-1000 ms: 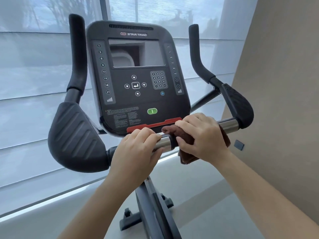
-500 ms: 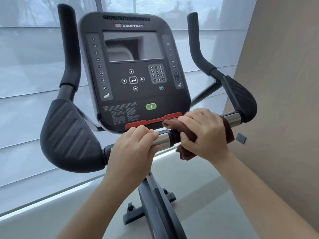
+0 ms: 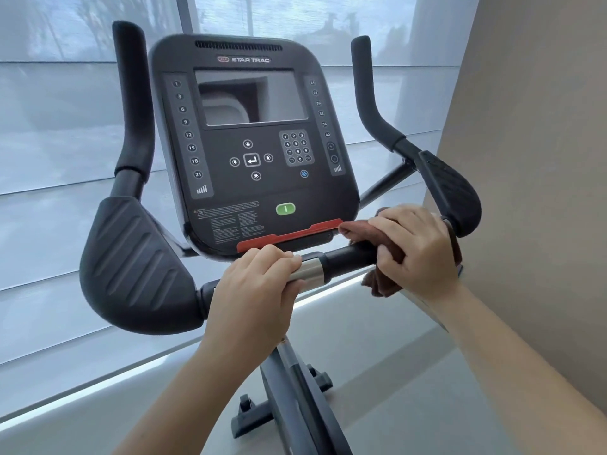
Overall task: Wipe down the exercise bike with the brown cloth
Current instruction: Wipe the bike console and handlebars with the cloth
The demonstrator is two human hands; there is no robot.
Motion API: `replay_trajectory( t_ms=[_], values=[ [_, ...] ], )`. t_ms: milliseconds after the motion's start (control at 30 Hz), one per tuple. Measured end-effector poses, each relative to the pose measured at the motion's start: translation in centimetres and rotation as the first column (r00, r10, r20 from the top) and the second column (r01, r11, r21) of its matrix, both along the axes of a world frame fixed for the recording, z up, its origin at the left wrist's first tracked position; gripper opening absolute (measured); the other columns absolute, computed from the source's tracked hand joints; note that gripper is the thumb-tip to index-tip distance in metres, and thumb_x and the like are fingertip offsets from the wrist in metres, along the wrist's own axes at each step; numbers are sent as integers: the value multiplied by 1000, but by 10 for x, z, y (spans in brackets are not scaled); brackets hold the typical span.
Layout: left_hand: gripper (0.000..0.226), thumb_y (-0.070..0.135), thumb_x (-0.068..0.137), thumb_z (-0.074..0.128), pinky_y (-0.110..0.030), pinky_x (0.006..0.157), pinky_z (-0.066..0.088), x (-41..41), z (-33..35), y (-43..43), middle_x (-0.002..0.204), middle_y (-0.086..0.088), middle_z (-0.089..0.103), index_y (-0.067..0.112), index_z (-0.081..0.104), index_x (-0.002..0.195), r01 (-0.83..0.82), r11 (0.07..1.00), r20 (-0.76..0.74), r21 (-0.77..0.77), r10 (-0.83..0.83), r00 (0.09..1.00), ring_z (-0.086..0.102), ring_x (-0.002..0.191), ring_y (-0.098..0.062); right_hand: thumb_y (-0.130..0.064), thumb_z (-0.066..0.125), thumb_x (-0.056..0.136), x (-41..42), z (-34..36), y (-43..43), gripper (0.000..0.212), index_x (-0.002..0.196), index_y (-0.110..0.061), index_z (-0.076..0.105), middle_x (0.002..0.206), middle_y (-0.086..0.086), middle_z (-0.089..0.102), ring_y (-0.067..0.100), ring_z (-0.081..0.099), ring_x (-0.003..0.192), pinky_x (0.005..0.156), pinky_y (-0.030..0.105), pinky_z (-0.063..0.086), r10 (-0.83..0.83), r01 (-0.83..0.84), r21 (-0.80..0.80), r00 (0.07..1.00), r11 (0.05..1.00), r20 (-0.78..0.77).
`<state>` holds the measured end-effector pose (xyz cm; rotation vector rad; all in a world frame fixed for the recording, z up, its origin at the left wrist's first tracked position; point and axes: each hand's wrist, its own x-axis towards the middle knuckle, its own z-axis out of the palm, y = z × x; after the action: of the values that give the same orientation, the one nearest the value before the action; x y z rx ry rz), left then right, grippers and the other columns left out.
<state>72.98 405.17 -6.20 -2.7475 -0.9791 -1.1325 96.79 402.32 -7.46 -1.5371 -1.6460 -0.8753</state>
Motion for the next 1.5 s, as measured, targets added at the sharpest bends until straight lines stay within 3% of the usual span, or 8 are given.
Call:
replay_trajectory(
  t_ms=[167,367,567,700,900,1067,1267,1500],
  values=[
    [18,6,68,77,-38,56,48,5,2,2,77,-9,64,3,67,83,-4,999,-28,50,6,1000,55,64,-29,-20,44,77,35,4,-8,32,91,-10,71,90,9,68,31,58,91,78,51,46,-58,57,-10,977,998,-204],
    [21,17,70,77,-38,60,49,77,-1,-4,82,-10,64,5,65,83,36,993,-112,110,-23,993,58,70,-29,-26,50,76,5,-4,1,30,93,-14,71,91,2,69,25,61,92,78,37,46,97,-100,-20,991,995,-96],
    [16,5,68,77,-34,48,45,90,-15,5,70,-9,61,3,66,79,13,988,6,152,-14,1000,51,56,-27,-27,44,75,33,7,-4,32,85,-16,72,85,2,69,24,59,87,76,44,46,-66,58,-48,979,997,-192],
    [14,9,71,77,-34,50,48,91,-17,5,70,-7,63,4,68,81,10,985,58,173,-21,998,55,58,-26,-36,47,80,26,15,1,33,98,-19,69,90,-2,68,21,59,86,74,41,47,129,-140,-285,990,948,-58],
    [20,11,65,80,-30,51,45,92,-19,6,71,-6,64,6,70,82,-22,977,89,214,3,996,57,57,-26,-39,36,79,56,24,-6,43,90,-16,70,83,1,68,23,56,81,73,43,45,-27,-2,-308,996,951,-87],
    [16,21,80,62,-28,57,39,91,-24,11,73,-3,64,8,69,87,-27,957,84,288,3,996,58,61,-22,-39,41,79,33,43,14,29,95,-31,63,88,-9,65,13,54,84,78,36,45,128,-187,-610,982,770,-140],
    [25,24,83,50,-29,60,36,91,-25,12,77,-4,65,7,68,87,-15,944,78,331,-12,997,58,63,-24,-27,42,87,60,69,18,28,96,-40,66,89,-13,67,8,57,86,86,36,46,11,-165,-830,982,532,-189],
    [26,22,85,50,-32,66,34,92,-26,14,75,-5,64,6,69,90,-20,920,80,391,-12,997,59,63,-24,-36,42,78,44,51,20,29,98,-36,63,91,-14,65,8,56,88,81,36,46,158,-231,-690,973,686,-170]
  ],
)
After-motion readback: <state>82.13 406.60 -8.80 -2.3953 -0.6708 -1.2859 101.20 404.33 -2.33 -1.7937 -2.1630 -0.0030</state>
